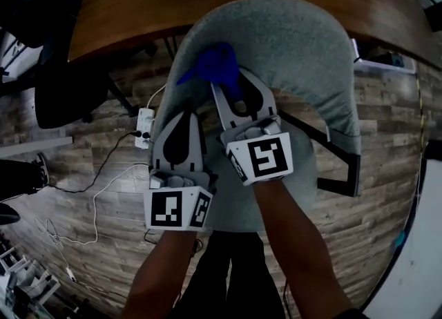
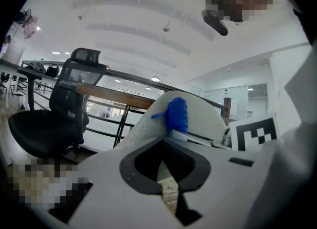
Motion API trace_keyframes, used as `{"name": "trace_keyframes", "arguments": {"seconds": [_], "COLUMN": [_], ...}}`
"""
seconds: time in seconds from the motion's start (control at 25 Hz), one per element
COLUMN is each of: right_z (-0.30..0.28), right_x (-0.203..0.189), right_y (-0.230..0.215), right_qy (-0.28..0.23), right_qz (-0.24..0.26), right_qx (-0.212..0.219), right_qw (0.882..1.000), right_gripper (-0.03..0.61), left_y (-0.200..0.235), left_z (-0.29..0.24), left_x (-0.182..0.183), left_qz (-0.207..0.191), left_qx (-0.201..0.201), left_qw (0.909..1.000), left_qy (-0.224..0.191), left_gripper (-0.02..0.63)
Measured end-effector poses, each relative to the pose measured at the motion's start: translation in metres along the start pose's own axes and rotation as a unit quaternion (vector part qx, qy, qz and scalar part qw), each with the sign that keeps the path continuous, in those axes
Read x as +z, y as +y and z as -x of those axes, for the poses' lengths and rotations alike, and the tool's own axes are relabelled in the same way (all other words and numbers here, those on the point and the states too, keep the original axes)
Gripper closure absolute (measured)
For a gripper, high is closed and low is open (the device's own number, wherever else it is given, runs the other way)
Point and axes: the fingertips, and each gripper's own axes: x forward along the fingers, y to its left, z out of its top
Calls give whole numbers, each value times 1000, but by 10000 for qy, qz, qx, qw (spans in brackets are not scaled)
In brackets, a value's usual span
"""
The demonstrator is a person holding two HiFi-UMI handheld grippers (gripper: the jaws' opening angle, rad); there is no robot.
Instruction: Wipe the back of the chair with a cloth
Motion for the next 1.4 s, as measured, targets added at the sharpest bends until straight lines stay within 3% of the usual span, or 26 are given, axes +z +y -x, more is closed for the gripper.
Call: {"name": "trace_keyframes", "arguments": {"seconds": [0.12,0.56,1.4], "right_z": [2,24,101], "right_x": [1,10,13], "right_y": [-8,-59,-146], "right_qy": [49,-198,-263], "right_qz": [112,-37,140], "right_qx": [-6,-806,-2199], "right_qw": [9999,9965,9751], "right_gripper": [454,454,454], "left_y": [-6,-35,-138], "left_z": [-7,-42,-69], "left_x": [-3,-6,-28], "left_qz": [-6,-347,-581], "left_qx": [-63,-476,-1628], "left_qw": [10000,9983,9848], "left_qy": [6,24,138], "left_gripper": [612,612,611]}}
